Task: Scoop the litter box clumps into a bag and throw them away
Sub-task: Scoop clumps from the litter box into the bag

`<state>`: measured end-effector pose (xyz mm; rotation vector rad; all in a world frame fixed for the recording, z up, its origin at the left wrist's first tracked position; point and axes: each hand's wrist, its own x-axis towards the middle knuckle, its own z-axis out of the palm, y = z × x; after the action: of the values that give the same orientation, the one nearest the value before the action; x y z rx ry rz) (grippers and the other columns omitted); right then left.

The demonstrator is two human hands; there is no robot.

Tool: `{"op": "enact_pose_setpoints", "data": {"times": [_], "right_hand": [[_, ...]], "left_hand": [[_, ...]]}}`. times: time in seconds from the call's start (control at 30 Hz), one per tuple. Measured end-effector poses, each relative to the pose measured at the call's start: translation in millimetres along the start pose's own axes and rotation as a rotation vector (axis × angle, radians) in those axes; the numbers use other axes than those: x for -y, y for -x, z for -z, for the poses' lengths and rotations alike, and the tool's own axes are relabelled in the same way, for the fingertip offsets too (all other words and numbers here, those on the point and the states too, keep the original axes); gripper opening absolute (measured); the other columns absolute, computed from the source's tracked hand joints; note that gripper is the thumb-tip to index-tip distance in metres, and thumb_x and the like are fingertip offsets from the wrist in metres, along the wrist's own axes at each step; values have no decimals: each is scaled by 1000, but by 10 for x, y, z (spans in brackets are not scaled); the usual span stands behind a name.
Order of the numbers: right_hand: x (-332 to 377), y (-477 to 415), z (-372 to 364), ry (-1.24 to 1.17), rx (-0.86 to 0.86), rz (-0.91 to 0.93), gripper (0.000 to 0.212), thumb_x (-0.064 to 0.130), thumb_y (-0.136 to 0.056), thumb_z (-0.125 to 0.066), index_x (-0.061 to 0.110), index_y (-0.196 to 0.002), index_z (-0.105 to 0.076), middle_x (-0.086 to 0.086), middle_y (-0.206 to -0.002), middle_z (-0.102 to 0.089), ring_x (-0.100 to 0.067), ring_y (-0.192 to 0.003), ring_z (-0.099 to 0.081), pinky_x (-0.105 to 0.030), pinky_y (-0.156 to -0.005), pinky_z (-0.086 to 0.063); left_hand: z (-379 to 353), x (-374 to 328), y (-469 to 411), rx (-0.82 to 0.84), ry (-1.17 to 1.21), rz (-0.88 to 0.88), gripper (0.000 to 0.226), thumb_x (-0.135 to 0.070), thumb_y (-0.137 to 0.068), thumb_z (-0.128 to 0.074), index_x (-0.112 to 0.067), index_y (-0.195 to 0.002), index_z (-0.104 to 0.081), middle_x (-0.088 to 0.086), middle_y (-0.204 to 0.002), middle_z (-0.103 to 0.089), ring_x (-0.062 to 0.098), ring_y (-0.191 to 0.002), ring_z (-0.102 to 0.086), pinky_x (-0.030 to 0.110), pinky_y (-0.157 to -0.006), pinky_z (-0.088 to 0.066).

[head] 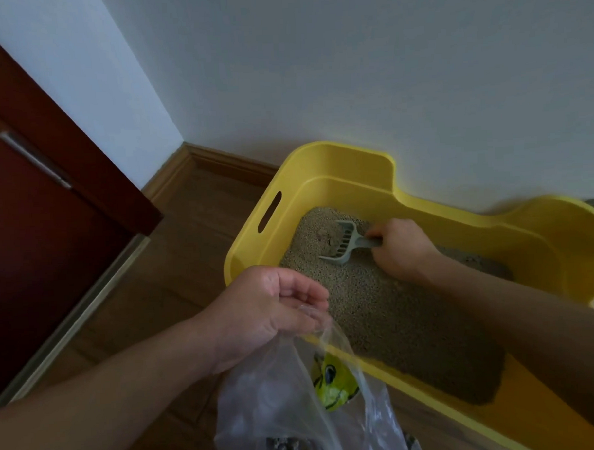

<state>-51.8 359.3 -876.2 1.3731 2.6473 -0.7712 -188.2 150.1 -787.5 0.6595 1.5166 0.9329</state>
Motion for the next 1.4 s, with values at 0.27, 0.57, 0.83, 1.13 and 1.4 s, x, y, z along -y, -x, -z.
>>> {"op": "enact_pose_setpoints", "data": {"times": [0.27, 0.57, 0.83, 1.13, 1.4], "right_hand": [[45, -26, -160, -5, 43, -27, 37, 1, -86, -47, 14, -115, -65, -6, -92, -62, -22, -78, -59, -30, -62, -48], [-53, 51, -177, -101, 25, -40, 45, 0, -85, -46, 18, -121, -65, -8, -107, -67, -24, -84, -61, -36, -71, -57], [-170, 267, 12, -140, 8, -26, 43, 0, -86, -46, 21, -117, -66, -5, -103, -68, -21, -79, -63, -32, -61, -54], [-318, 627, 294, -136, -27, 0, 35, 3, -85, -51, 24, -106, -69, -2, -96, -69, -20, -82, -63, -47, -75, -59], [-361, 927, 470, -126, -50, 19, 33, 5, -87, -56, 23, -110, -70, -2, -99, -70, -19, -86, -64, -45, -80, -58]], "left_hand": [[0, -6, 5, 3, 19, 12, 32, 19, -73, -70, -4, -96, -71, 12, -91, -75, 19, -79, -71, 23, -71, -56], [-1, 0, 12, -6, 27, 6, 32, 18, -73, -70, -3, -96, -70, 11, -88, -75, 21, -81, -71, 23, -72, -57], [-14, -14, 17, -16, 35, 21, 31, 16, -71, -73, -3, -96, -71, 13, -91, -75, 22, -83, -72, 26, -73, -57], [-68, -51, 67, -46, 33, 5, 31, 20, -72, -69, 1, -96, -69, 14, -86, -74, 21, -78, -72, 23, -68, -57], [5, -79, 235, -89, -12, -35, 33, 23, -74, -63, 2, -99, -69, 17, -91, -74, 22, -79, -73, 23, -67, -58]]}}
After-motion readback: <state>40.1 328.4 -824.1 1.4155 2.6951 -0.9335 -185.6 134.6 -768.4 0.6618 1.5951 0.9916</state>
